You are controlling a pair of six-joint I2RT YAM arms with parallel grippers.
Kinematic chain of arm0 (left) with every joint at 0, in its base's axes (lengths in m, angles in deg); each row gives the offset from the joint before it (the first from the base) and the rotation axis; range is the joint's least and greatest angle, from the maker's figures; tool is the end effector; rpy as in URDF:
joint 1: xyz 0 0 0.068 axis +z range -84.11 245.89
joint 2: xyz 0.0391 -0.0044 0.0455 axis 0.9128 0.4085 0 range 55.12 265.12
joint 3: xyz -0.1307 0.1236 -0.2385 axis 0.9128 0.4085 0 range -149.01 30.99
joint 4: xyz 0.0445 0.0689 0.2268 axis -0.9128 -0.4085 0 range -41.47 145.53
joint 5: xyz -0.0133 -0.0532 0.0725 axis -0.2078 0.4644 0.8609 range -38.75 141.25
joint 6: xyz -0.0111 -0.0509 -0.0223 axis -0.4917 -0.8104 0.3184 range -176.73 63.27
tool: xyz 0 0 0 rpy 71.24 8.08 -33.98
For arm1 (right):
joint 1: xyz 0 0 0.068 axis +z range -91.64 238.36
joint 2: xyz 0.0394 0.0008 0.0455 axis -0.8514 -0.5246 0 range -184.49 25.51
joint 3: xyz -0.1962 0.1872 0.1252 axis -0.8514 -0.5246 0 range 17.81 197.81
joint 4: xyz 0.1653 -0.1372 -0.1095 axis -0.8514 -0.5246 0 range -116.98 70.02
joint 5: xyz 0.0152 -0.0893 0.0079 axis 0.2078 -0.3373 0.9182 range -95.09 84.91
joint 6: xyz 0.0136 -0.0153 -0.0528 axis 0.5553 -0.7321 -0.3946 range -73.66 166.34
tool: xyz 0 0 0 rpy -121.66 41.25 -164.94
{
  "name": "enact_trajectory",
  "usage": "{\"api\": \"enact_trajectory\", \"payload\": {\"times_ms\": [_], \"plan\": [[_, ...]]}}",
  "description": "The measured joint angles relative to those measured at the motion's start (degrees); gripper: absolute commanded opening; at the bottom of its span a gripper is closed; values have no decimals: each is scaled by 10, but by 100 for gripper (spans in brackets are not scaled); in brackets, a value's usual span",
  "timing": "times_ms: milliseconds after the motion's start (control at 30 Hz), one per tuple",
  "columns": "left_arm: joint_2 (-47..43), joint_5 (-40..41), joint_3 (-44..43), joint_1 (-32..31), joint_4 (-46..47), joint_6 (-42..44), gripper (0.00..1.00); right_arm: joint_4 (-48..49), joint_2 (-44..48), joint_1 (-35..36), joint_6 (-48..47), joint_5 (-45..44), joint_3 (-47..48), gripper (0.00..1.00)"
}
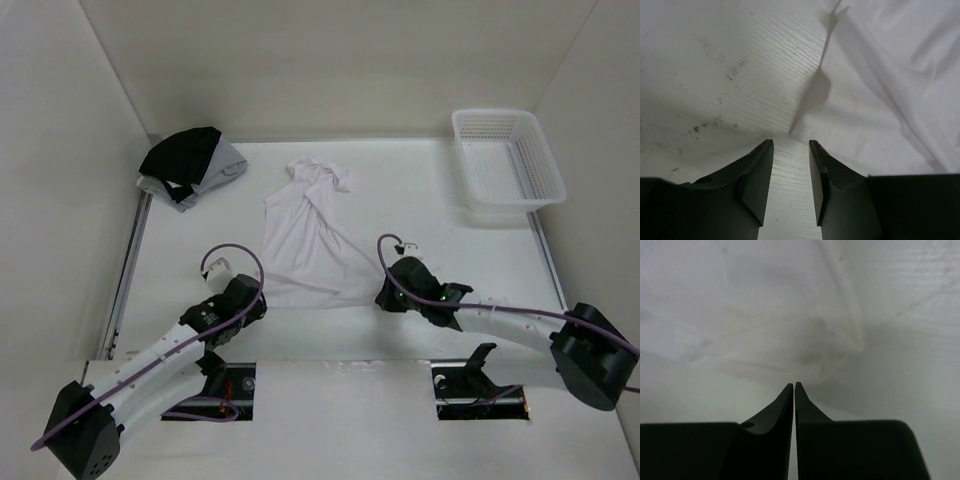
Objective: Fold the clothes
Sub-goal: Flatten the tank top out
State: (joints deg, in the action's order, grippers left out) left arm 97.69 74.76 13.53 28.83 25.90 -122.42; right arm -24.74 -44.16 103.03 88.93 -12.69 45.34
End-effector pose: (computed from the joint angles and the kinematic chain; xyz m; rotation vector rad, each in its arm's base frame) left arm 0.0870 -0.0460 0.1796 -0.7573 2.3171 -0.2879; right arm 0.1474 0.1384 0.1981 0.0198 2.4546 0.5508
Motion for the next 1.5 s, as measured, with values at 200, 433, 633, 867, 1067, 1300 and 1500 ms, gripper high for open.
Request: {"api": "enact_trajectory", "payload": {"times_ms": [200, 433, 633, 867, 1067, 1300, 1500], "plan": [[-18, 3, 0, 25, 3, 20, 33, -58, 71, 101, 94, -29, -31, 19], [-37, 4, -1, 44, 3, 43, 31, -116, 131, 68, 106, -71, -26, 32], [-16, 18, -9, 23, 2, 52, 26, -82, 19, -51, 6, -87, 75, 25], [-11, 43, -19, -2, 2, 53, 28, -64, -85, -61, -52, -83, 101, 16], [-19, 49, -21, -15, 2, 52, 29, -73, -60, -17, -46, -83, 84, 11], [-60, 68, -21, -29, -17, 35, 41, -132, 4, 46, -9, -81, 60, 13], [-133, 65, 2, -28, -4, 13, 38, -142, 56, 26, -17, -93, 66, 16]]}}
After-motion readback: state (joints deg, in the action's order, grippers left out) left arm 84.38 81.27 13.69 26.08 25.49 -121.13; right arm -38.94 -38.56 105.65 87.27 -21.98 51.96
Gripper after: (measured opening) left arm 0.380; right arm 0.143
